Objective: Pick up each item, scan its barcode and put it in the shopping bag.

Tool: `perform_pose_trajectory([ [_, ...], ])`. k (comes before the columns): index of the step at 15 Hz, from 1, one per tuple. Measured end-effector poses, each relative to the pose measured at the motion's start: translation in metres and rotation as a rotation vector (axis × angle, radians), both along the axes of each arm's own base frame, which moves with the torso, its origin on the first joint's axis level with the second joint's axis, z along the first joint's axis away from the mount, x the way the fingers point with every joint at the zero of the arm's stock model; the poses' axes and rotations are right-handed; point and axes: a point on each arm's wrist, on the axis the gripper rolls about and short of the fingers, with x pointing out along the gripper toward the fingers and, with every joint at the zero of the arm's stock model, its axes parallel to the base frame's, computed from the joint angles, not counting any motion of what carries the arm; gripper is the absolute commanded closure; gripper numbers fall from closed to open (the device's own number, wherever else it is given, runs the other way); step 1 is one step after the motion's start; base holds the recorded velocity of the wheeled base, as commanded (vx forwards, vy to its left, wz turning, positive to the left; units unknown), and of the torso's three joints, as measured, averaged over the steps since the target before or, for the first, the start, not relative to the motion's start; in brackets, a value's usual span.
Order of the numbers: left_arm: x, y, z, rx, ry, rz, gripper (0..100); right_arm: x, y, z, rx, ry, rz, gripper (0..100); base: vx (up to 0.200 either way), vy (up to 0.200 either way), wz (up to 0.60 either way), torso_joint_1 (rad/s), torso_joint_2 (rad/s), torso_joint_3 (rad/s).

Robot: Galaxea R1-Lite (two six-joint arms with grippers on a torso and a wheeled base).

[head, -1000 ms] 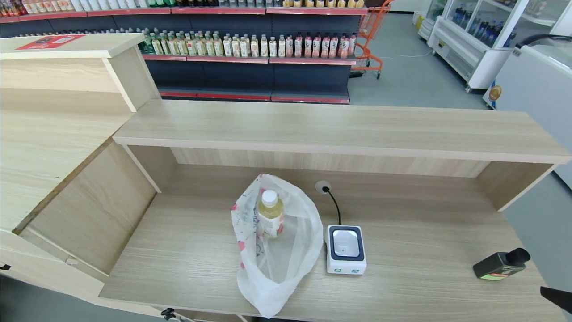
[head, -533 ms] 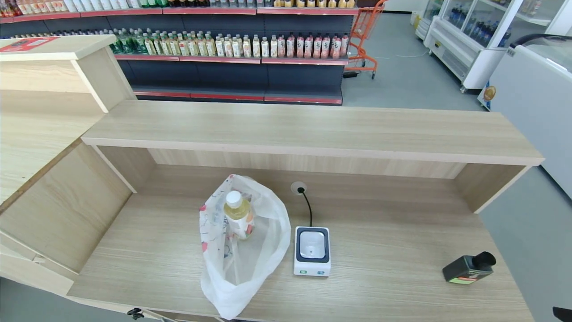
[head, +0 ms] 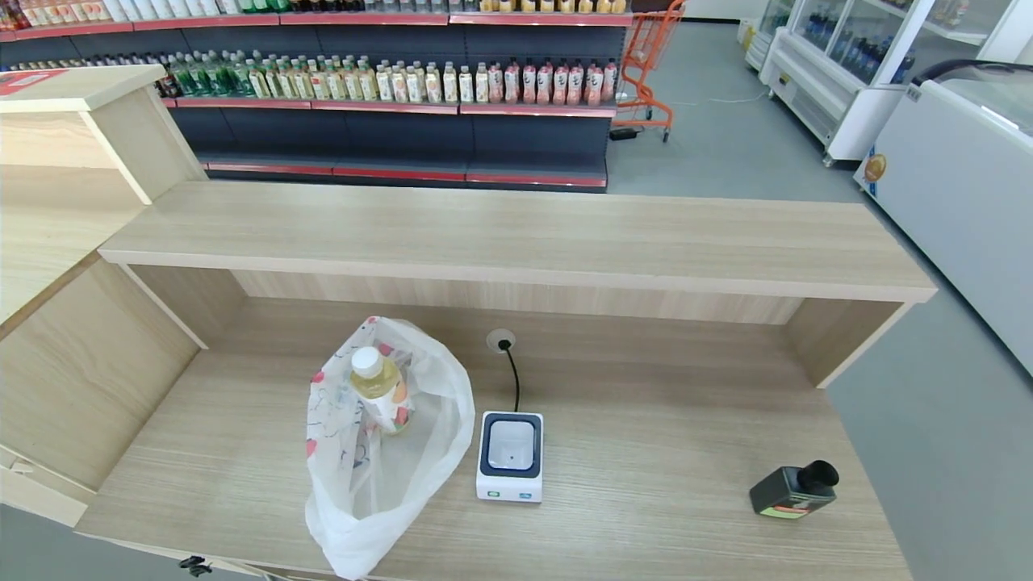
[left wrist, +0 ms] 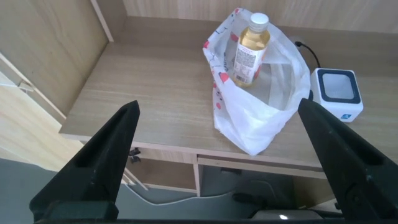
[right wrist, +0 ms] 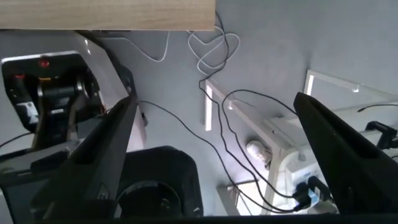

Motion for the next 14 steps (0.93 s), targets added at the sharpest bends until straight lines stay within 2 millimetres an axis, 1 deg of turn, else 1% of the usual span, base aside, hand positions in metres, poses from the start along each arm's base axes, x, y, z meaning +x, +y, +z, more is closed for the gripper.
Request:
perform_pose_trajectory([
  [2, 0.000, 0.000, 0.000, 0.000, 0.000, 0.000, 0, -0.001, 0.000, -0.004, -0.013, 0.028, 0.027, 0, 0.000, 0.000, 0.00, 0.000, 0.00, 0.000],
  [4, 0.000, 0.000, 0.000, 0.000, 0.000, 0.000, 0, 0.004, -0.002, -0.006, -0.040, 0.053, 0.053, 0, 0.000, 0.000, 0.00, 0.000, 0.00, 0.000],
  [6, 0.000, 0.000, 0.000, 0.000, 0.000, 0.000, 0, 0.019, -0.007, -0.005, -0.115, 0.057, 0.069, 0, 0.000, 0.000, 0.00, 0.000, 0.00, 0.000],
  [8, 0.000, 0.000, 0.000, 0.000, 0.000, 0.000, 0, 0.038, -0.014, -0.007, -0.165, 0.060, 0.088, 0, 0.000, 0.000, 0.00, 0.000, 0.00, 0.000],
  [11, 0.000, 0.000, 0.000, 0.000, 0.000, 0.000, 0, 0.068, -0.024, -0.017, -0.251, 0.108, 0.175, 0, 0.000, 0.000, 0.00, 0.000, 0.00, 0.000],
  [14, 0.000, 0.000, 0.000, 0.000, 0.000, 0.000, 0, 0.093, -0.035, -0.030, -0.338, 0.152, 0.279, 0, 0.000, 0.000, 0.00, 0.000, 0.00, 0.000],
])
